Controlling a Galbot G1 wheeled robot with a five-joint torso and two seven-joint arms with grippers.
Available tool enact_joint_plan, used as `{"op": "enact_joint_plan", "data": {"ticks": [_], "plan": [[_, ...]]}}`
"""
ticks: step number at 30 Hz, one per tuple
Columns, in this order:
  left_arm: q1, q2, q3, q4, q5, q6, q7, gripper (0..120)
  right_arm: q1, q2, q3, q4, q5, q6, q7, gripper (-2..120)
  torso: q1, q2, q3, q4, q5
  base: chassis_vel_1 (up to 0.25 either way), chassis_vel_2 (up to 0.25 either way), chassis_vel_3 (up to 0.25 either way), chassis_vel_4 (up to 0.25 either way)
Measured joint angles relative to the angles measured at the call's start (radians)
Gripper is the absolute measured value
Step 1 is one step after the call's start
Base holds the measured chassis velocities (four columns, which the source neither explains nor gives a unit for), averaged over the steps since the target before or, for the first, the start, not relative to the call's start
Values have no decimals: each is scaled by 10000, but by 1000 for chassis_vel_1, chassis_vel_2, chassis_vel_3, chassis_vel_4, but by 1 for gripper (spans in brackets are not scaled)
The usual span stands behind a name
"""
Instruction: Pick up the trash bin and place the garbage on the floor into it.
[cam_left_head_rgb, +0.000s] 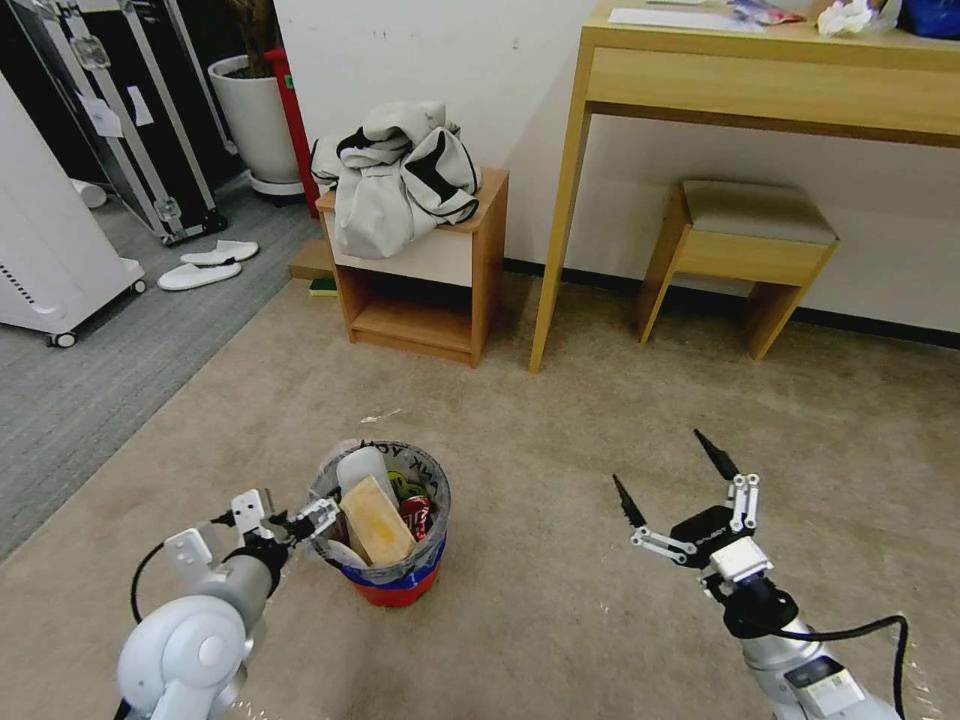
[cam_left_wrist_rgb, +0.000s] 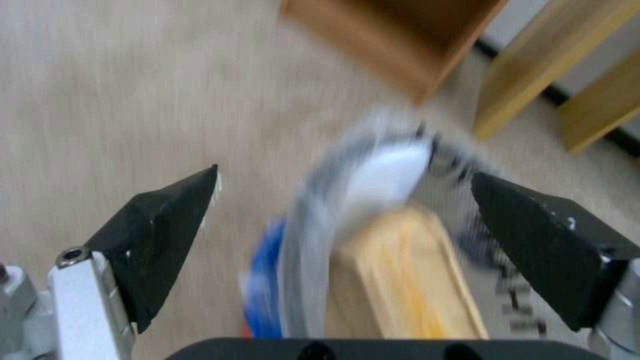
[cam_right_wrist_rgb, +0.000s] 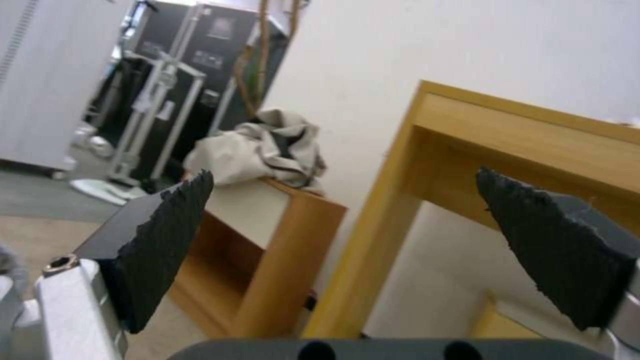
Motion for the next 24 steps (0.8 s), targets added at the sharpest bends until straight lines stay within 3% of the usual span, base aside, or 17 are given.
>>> {"op": "enact_joint_plan", "data": {"ticks": [2,3,5,8,10,11,13,14,16,17,19,20,23,24], "plan": [[307,-239,-314,-213,1335,-749,1132,100,-33,183,137,3,-33,17,121,100,0,0,0,-3,2,0,0,0,0],[307,-239,-314,-213,1335,-749,1132,100,-33,183,137,3,-33,17,121,100,0,0,0,-3,2,0,0,0,0],[732,-671,-705,-494,2916,-1637,2238,100,-38,377,246,51,-65,24,275,100,0,0,-1,-1,2,0,0,0,0],[994,-964,-862,-687,3672,-2159,2646,100,-17,456,283,70,-93,24,333,100,0,0,0,-1,1,0,0,0,0],[1326,-1354,-1165,-905,4844,-2931,3345,100,0,583,326,97,-129,33,442,100,0,0,-1,0,3,0,0,0,0],[1326,-1354,-1165,-905,4844,-2931,3345,100,0,583,326,97,-129,33,442,100,0,0,-1,0,3,0,0,0,0],[1585,-1689,-1347,-1014,5699,-3747,3779,100,-51,710,350,159,-162,56,582,100,0,0,-1,0,0,0,0,0,0],[1585,-1689,-1347,-1014,5699,-3747,3779,100,-51,710,350,159,-162,56,582,100,0,0,-1,0,0,0,0,0,0],[1895,-2102,-1410,-1119,6162,-4996,4151,100,-173,883,426,244,-204,144,668,100,0,0,0,0,2,0,0,0,0],[1895,-2102,-1410,-1119,6162,-4996,4151,100,-173,883,426,244,-204,144,668,100,0,0,0,0,2,0,0,0,0],[2097,-2478,-1423,-1180,6353,-5907,4549,100,-309,1074,544,296,-206,261,688,100,0,0,-1,-1,2,0,0,0,0],[2097,-2478,-1423,-1180,6353,-5907,4549,100,-309,1074,544,296,-206,261,688,100,0,0,-1,-1,2,0,0,0,0],[2204,-2992,-1366,-1126,6885,-7237,5227,100,-466,1306,741,326,-191,424,708,100,0,0,-1,-3,3,0,0,0,0],[2204,-2992,-1366,-1126,6885,-7237,5227,100,-466,1306,741,326,-191,424,708,100,0,0,-1,-3,3,0,0,0,0]]}}
